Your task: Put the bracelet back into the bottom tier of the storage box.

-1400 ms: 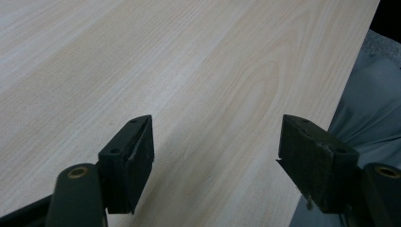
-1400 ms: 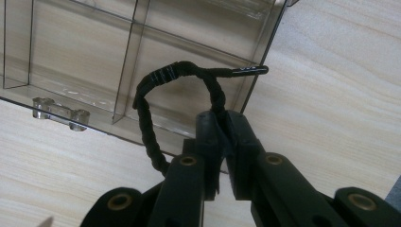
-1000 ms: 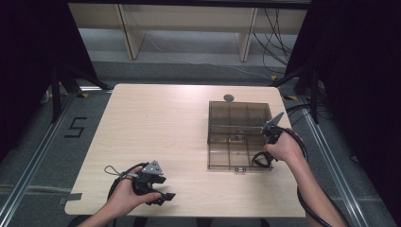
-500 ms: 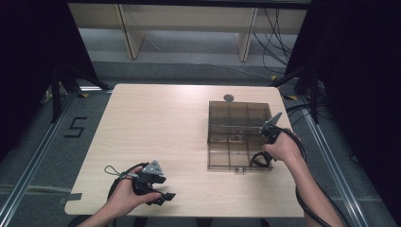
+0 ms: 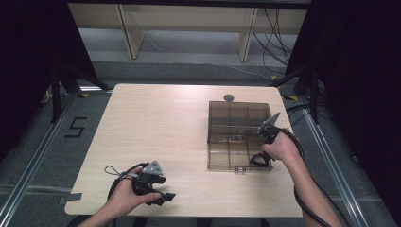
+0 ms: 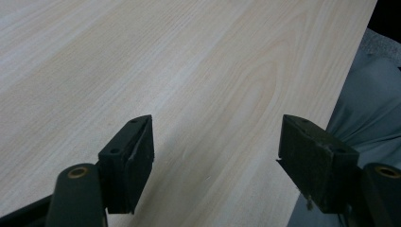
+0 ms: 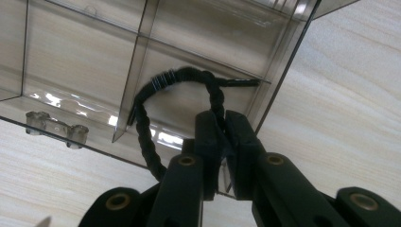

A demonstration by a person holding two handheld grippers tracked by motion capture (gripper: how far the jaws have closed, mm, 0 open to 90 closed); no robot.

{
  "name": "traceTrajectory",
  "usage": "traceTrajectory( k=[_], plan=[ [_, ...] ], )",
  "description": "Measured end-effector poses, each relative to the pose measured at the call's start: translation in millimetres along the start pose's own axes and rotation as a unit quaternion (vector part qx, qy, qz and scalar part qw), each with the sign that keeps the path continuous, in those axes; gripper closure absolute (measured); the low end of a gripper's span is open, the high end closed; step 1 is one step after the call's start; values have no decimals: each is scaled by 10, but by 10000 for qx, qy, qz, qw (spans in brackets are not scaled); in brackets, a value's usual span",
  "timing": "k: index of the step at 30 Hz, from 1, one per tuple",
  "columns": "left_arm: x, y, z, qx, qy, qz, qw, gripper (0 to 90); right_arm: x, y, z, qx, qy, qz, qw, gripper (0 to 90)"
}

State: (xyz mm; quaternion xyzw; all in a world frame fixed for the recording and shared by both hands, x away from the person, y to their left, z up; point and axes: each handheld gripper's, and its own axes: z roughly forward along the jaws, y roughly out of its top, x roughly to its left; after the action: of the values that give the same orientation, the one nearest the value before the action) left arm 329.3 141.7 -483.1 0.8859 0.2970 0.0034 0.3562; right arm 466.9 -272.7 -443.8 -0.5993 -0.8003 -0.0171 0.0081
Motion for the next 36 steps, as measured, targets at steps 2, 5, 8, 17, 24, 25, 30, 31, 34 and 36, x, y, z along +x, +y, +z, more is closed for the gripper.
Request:
traceTrajectory(
  k=[2,5,8,17,24,25,30,31,34,36],
  plan=[
    [0,0,0,-2,1,-1,10000,275,4,0,2,-16,-3,21,10000,840],
    [0,0,-1,-5,1,-2,10000,275,5,-3,-1,-44,16,-18,10000,821],
    [0,1,1,2,-1,3,10000,275,12,-17,-23,-164,-29,-70,9998,806],
    [-1,1,-1,-5,-2,4,10000,275,72,-78,-142,-306,-122,-126,9994,829],
    [-11,-2,5,-9,2,-76,10000,275,158,-189,-183,-292,-155,-194,9993,892],
    [-9,-2,7,-9,-14,-71,10000,275,167,-197,-184,-278,-144,-194,9993,893],
    [-6,-2,8,7,7,-64,10000,275,197,-209,-164,-166,-104,-251,9995,895],
    [-6,-2,8,7,5,-63,10000,275,197,-209,-164,-166,-104,-251,9995,895],
    [-8,-3,6,-7,-3,-77,10000,275,190,-201,-132,-132,-123,-263,9995,895],
    [-1,1,0,3,-1,1,10000,275,189,-201,-119,-220,-113,-190,9995,893]
  ],
)
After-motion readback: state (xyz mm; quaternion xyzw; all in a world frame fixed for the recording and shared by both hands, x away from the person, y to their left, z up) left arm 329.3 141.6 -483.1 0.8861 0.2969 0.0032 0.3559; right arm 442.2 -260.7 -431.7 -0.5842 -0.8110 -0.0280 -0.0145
